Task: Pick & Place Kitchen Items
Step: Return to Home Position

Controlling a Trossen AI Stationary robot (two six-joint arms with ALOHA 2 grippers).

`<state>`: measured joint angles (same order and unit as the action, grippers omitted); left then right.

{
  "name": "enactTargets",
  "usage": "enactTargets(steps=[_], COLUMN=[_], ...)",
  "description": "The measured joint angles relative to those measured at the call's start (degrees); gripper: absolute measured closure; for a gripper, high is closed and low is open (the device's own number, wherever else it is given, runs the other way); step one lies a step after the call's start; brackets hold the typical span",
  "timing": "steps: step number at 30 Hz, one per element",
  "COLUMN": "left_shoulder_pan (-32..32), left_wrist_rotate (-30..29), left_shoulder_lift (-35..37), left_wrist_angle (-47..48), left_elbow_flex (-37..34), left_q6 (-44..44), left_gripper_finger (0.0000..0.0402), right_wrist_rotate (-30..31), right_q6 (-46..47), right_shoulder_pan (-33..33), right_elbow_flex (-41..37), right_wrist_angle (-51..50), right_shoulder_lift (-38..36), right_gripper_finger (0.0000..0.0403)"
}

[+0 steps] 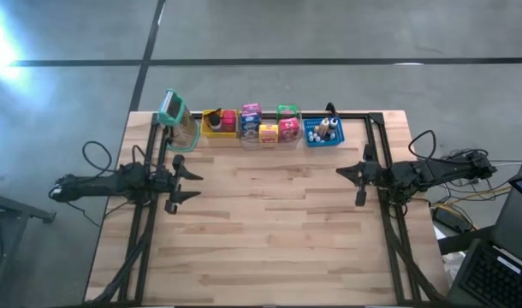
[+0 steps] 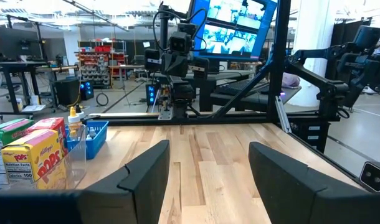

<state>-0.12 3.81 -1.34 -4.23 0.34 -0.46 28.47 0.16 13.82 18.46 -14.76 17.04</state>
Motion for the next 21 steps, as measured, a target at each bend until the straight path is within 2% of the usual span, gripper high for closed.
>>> enactTargets(steps=[21], left_shoulder_pan=[0.0], left_wrist_rotate=[0.0], left_shoulder_lift=[0.0], left_wrist_angle=[0.0], left_elbow_flex=[0.0], left_q6=[0.0], left_gripper_finger=[0.0176], right_wrist_rotate=[0.0], right_q6=[-0.4], right_shoulder_pan=[0.0], right_elbow_flex=[0.0], right_wrist_angle=[0.0], right_shoulder_lift=[0.0], right_gripper_finger=[0.0394])
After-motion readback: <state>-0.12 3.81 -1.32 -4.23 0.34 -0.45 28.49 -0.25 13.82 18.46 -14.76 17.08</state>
